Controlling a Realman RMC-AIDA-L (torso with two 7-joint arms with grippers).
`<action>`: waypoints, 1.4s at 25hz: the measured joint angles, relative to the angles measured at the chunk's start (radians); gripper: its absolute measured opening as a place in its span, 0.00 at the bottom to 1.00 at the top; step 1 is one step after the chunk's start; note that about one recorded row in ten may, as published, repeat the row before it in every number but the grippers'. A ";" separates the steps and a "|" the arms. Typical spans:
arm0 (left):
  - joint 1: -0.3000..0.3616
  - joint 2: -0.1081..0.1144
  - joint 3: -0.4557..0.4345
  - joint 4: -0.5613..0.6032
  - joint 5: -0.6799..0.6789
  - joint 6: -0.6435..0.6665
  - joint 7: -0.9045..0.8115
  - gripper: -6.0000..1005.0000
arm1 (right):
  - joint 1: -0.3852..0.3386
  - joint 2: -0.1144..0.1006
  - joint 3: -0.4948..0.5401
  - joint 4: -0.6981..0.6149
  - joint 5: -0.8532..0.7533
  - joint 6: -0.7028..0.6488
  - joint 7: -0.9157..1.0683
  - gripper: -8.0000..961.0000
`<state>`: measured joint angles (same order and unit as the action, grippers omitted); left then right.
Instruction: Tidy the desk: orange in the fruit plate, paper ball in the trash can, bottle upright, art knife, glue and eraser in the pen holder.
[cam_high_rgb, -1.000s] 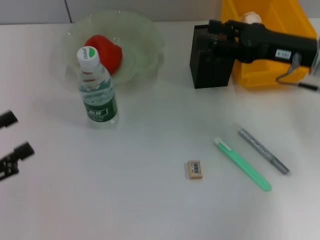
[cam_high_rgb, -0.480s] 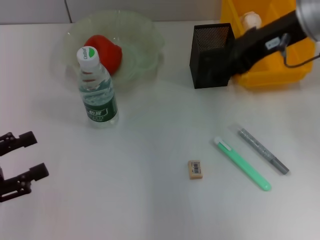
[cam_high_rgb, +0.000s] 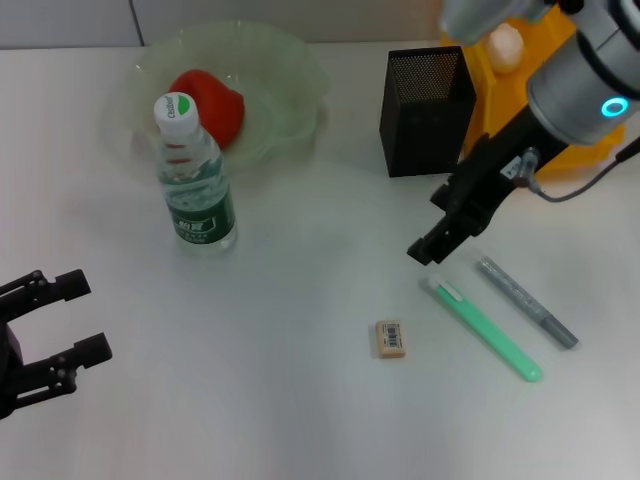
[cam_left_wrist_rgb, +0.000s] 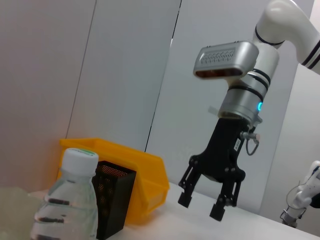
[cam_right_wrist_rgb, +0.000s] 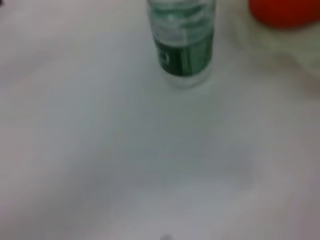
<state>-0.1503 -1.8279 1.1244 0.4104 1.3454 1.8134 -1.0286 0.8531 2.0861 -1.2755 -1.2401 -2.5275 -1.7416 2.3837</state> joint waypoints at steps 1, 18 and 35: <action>0.000 -0.001 0.000 0.000 0.000 -0.003 0.000 0.78 | -0.002 0.001 -0.015 0.000 -0.010 0.004 0.026 0.82; -0.035 -0.012 0.000 0.002 0.003 -0.048 -0.007 0.78 | -0.087 0.007 -0.246 0.053 -0.098 0.163 0.275 0.82; -0.052 -0.018 0.000 0.002 0.003 -0.087 -0.007 0.78 | -0.092 0.006 -0.340 0.096 -0.073 0.257 0.343 0.65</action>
<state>-0.2024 -1.8454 1.1248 0.4127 1.3484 1.7269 -1.0355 0.7608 2.0923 -1.6157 -1.1439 -2.6000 -1.4844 2.7270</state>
